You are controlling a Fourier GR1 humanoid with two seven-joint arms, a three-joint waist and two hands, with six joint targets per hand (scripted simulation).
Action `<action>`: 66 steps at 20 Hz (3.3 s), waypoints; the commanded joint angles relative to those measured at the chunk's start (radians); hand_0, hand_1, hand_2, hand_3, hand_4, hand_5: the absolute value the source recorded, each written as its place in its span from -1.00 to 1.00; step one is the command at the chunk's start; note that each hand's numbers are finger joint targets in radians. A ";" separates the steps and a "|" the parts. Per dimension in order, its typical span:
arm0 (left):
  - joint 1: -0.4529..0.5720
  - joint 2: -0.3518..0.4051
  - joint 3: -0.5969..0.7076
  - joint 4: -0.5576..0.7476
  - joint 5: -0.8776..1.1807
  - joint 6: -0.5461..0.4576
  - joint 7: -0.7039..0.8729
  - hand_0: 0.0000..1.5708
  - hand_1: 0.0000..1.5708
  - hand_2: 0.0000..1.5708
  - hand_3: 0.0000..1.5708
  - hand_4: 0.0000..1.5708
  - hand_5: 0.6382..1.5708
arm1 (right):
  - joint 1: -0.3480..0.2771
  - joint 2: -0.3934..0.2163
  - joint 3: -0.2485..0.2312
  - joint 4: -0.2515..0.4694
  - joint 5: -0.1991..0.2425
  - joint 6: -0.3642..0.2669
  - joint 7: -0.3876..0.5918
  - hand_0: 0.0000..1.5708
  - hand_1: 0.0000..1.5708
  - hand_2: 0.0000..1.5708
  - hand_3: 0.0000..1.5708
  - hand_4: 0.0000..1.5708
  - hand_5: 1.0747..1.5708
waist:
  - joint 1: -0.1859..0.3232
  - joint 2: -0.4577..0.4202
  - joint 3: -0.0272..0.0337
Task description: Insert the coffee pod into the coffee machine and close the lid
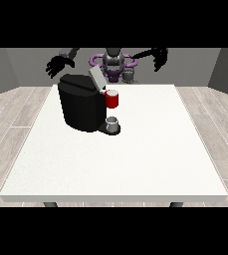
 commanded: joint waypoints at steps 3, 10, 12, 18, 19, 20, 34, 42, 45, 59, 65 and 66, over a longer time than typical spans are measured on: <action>0.125 -0.050 0.042 -0.029 0.084 0.000 0.007 -1.00 -1.00 -1.00 -1.00 -1.00 1.00 | 0.007 0.000 0.062 -0.084 0.015 0.039 0.036 -1.00 -1.00 -1.00 -1.00 -0.56 1.00 | 0.031 -0.064 0.0000; 0.242 -0.105 0.025 -0.091 0.134 -0.038 -0.012 -1.00 -1.00 -1.00 -1.00 -0.93 1.00 | -0.057 -0.099 0.059 -0.163 0.001 0.136 0.077 -1.00 -1.00 -1.00 -1.00 -0.95 1.00 | 0.093 -0.098 0.0003; 0.249 -0.085 0.025 -0.123 0.160 -0.072 -0.008 -1.00 -1.00 -1.00 -1.00 -0.82 1.00 | -0.137 -0.093 0.036 -0.175 -0.038 0.126 0.153 -1.00 -1.00 -1.00 -1.00 -1.00 1.00 | 0.115 -0.065 0.0003; 0.302 -0.090 -0.018 -0.220 0.195 -0.076 -0.007 -1.00 -1.00 -1.00 -1.00 -0.74 1.00 | -0.212 -0.085 0.109 -0.194 0.012 0.147 0.182 -1.00 -1.00 -1.00 -1.00 -1.00 1.00 | 0.141 -0.011 0.0001; 0.307 -0.116 -0.029 -0.244 0.209 -0.060 0.031 -1.00 -1.00 -1.00 -1.00 -0.72 1.00 | -0.225 -0.107 0.099 -0.196 0.007 0.168 0.185 -1.00 -1.00 -1.00 -1.00 -0.83 1.00 | 0.138 -0.014 0.0003; 0.305 -0.091 -0.029 -0.287 0.232 -0.099 0.091 -1.00 -1.00 -1.00 -1.00 -0.86 1.00 | -0.187 -0.087 0.118 -0.169 0.043 0.153 0.143 -1.00 -1.00 -1.00 -1.00 -0.70 1.00 | 0.153 -0.014 0.0005; 0.454 -0.096 -0.103 -0.556 0.302 -0.017 0.139 -1.00 -1.00 -1.00 -1.00 -1.00 1.00 | -0.317 -0.076 0.079 -0.047 -0.002 0.234 0.128 -1.00 -1.00 -1.00 -1.00 -1.00 1.00 | 0.131 0.131 0.0004; 0.503 -0.049 -0.117 -0.645 0.357 -0.025 0.205 -1.00 -1.00 -1.00 -1.00 -1.00 1.00 | -0.399 -0.040 0.093 0.020 0.018 0.212 0.172 -1.00 -1.00 -1.00 -1.00 -1.00 1.00 | 0.105 0.134 0.0002; 0.494 -0.022 -0.092 -0.622 0.378 -0.029 0.122 -1.00 -1.00 -1.00 -1.00 -1.00 1.00 | -0.450 -0.045 0.083 0.068 0.039 0.204 0.126 -1.00 -1.00 -1.00 -1.00 -1.00 1.00 | 0.105 0.189 0.0001; 0.455 -0.001 -0.125 -0.668 0.398 -0.007 0.165 -1.00 -1.00 -1.00 -1.00 -1.00 1.00 | -0.570 -0.034 0.082 0.234 0.108 0.188 0.019 -1.00 -1.00 -1.00 -1.00 -1.00 1.00 | 0.139 0.259 0.0003; 0.488 -0.056 -0.175 -0.709 0.362 0.062 0.191 -1.00 -1.00 -1.00 -1.00 -1.00 1.00 | -0.569 -0.044 0.077 0.276 0.116 0.205 -0.005 -1.00 -1.00 -1.00 -1.00 -1.00 1.00 | 0.154 0.240 0.0005; 0.488 -0.004 -0.135 -0.659 0.392 0.015 0.160 -1.00 -1.00 -1.00 -1.00 -0.97 1.00 | -0.613 -0.050 0.069 0.249 0.092 0.223 0.075 -1.00 -1.00 -1.00 -1.00 -1.00 1.00 | 0.135 0.230 0.0002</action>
